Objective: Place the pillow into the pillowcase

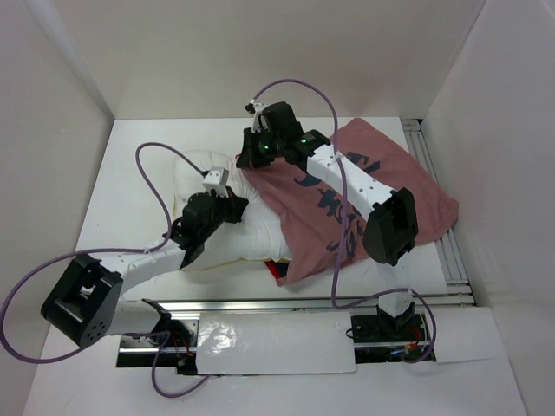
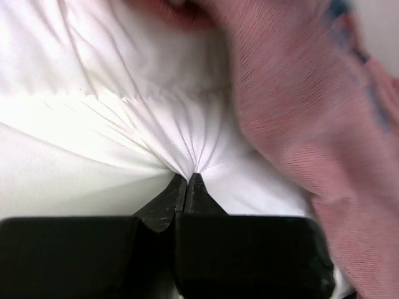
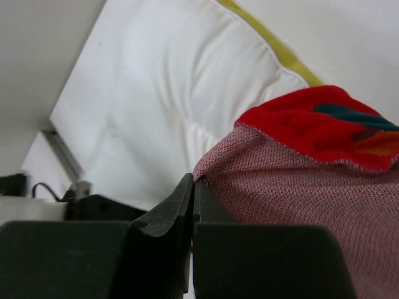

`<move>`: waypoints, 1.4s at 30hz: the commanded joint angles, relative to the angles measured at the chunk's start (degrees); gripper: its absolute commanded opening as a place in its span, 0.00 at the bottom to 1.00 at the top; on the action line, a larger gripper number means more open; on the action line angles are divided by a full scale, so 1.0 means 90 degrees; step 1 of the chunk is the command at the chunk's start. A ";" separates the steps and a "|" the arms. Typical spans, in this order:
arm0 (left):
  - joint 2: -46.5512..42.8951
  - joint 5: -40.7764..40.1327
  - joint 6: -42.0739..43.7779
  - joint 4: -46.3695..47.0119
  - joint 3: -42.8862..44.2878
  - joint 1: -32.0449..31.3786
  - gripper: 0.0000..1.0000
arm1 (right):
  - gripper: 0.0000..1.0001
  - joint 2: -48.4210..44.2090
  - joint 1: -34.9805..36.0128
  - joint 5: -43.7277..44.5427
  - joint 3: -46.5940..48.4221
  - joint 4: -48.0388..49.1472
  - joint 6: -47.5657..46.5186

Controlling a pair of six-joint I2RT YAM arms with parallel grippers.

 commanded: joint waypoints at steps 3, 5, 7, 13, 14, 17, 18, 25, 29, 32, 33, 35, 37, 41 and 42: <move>0.0512 0.0383 0.0475 0.3998 -0.0773 -0.0136 0.00 | 0.00 -0.0672 0.0231 -0.1326 0.0061 0.0513 0.0549; 0.0805 0.0744 0.0475 0.3999 -0.0597 -0.0078 0.00 | 0.00 -0.0585 0.0173 -0.1090 0.0003 0.0396 0.0549; 0.1214 0.1057 0.0349 0.4145 -0.0393 -0.0078 0.00 | 0.00 -0.0341 0.0114 -0.0759 -0.0057 0.0337 0.0549; 0.1558 0.0514 -0.0062 0.4088 -0.0128 -0.0078 0.00 | 0.00 0.0655 -0.0188 -0.0074 0.0508 -0.0024 0.0074; 0.1558 0.0357 -0.0265 0.3894 -0.0002 -0.0078 0.00 | 0.02 0.0995 -0.0257 0.0042 0.0664 -0.0199 0.0013; 0.1384 0.0102 -0.0617 0.2665 0.0388 -0.0078 0.07 | 0.12 0.1659 -0.0530 0.0141 0.1455 -0.0677 0.0012; 0.1325 0.0015 -0.0619 0.2255 0.0515 -0.0078 0.31 | 0.17 0.1749 -0.0531 0.0006 0.1583 -0.0892 0.0012; 0.0417 -0.0856 0.0531 -0.0384 0.0907 -0.0380 0.99 | 0.86 0.0532 -0.0599 0.0423 0.0261 -0.0524 -0.0329; 0.0016 -0.1646 0.1002 -0.1877 0.1230 -0.0741 1.00 | 1.00 -0.0903 -0.0657 0.1379 -0.1271 -0.0093 -0.0417; -0.0549 -0.1900 0.0896 -0.2687 0.1152 -0.0858 1.00 | 1.00 -0.2104 -0.0599 0.2443 -0.2569 -0.0034 -0.0281; -0.0706 -0.2026 0.0818 -0.2874 0.1094 -0.0859 1.00 | 1.00 -0.2687 -0.0512 0.2726 -0.2895 -0.0034 -0.0194; -0.1165 -0.2027 0.0642 -0.3129 0.0821 -0.0859 1.00 | 1.00 -0.3199 -0.0453 0.3168 -0.3830 -0.0297 -0.0018; -0.1370 -0.1911 0.0408 -0.3548 0.0606 -0.0859 1.00 | 1.00 -0.3890 -0.0453 0.3227 -0.4467 -0.0366 0.0293; -0.1508 -0.1716 -0.0023 -0.3862 0.0409 -0.0859 1.00 | 1.00 -0.4431 -0.0453 0.3042 -0.5690 -0.0483 0.0559; -0.1382 -0.1715 -0.0023 -0.3949 0.0496 -0.0859 1.00 | 1.00 -0.4489 -0.0453 0.3042 -0.5952 -0.0484 0.0559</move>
